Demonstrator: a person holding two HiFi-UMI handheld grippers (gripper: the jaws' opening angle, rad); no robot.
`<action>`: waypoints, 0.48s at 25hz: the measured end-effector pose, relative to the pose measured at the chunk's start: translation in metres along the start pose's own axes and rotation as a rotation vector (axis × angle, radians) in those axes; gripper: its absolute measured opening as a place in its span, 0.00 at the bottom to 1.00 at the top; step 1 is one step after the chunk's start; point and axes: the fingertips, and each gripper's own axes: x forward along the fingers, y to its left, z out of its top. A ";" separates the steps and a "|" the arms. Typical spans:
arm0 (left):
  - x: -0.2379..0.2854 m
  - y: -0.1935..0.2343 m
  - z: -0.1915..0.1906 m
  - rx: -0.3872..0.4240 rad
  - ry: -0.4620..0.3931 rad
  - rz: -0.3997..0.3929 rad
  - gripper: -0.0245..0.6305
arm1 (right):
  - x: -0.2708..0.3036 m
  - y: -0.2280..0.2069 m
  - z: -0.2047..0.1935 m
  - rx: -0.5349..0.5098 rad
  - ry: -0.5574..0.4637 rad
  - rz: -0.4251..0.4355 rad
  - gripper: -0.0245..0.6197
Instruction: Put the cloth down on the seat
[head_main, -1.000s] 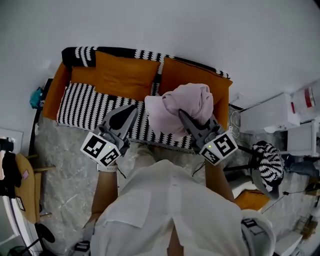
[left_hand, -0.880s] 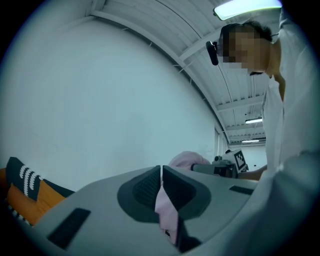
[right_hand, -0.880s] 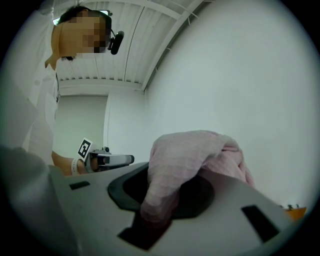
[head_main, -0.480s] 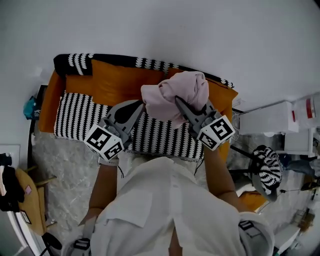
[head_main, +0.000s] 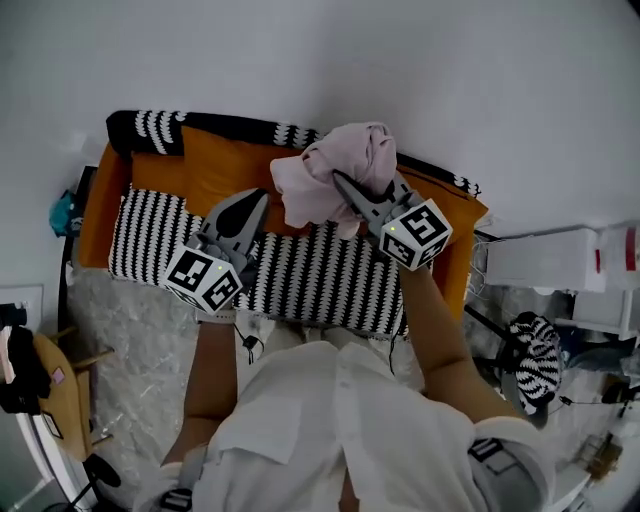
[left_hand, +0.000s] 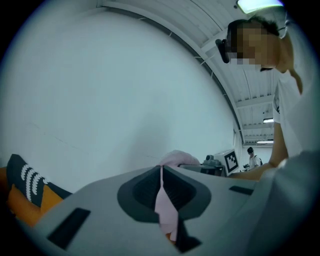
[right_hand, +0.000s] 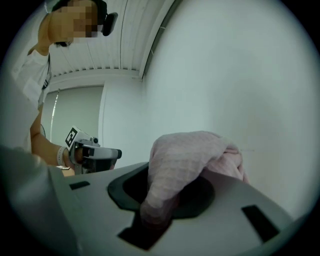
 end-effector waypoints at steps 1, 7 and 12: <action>0.005 0.003 -0.002 -0.004 0.002 0.016 0.08 | 0.006 -0.008 -0.007 0.002 0.013 0.016 0.22; 0.045 -0.001 -0.023 -0.021 0.047 0.049 0.08 | 0.018 -0.059 -0.051 0.020 0.088 0.054 0.22; 0.092 -0.016 -0.050 -0.039 0.086 0.014 0.08 | -0.002 -0.107 -0.085 0.054 0.125 0.006 0.22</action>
